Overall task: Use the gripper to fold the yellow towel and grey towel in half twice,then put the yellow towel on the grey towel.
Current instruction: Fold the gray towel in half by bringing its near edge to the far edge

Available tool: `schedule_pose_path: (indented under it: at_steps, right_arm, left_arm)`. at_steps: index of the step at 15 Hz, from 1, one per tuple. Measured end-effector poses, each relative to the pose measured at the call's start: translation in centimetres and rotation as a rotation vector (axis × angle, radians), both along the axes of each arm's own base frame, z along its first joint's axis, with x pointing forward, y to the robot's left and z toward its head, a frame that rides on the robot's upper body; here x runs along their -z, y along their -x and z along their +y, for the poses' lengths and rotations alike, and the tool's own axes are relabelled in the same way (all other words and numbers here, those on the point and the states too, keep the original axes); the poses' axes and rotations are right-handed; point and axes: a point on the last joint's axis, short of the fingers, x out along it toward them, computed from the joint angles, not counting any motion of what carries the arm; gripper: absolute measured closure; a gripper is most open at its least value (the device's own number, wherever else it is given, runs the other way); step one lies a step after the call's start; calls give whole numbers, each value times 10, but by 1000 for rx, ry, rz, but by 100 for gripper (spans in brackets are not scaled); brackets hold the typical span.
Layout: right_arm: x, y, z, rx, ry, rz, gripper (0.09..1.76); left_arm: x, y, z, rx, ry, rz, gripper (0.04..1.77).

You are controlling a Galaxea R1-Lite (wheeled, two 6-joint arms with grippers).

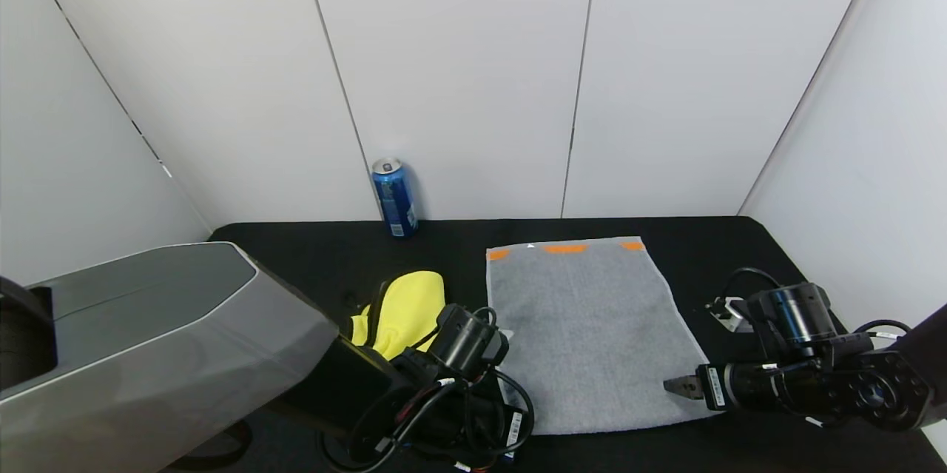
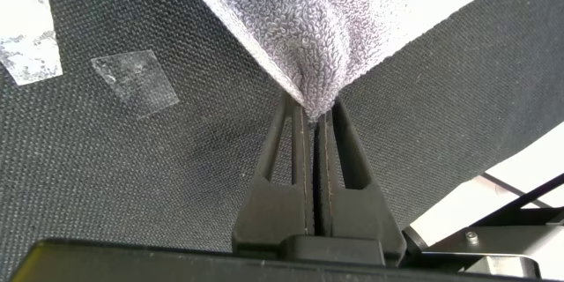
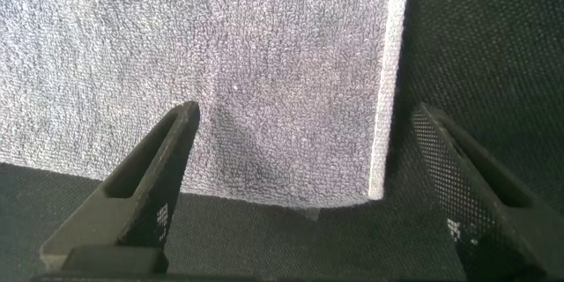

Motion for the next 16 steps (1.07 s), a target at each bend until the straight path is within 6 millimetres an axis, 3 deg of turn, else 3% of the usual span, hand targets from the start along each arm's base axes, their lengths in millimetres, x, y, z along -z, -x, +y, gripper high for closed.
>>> schedule_pose_path:
  at_steps: [16]
  right_arm:
    - [-12,12,-2,2,-24,-6,14]
  left_arm:
    - [1,0,0,1,-3,3,168]
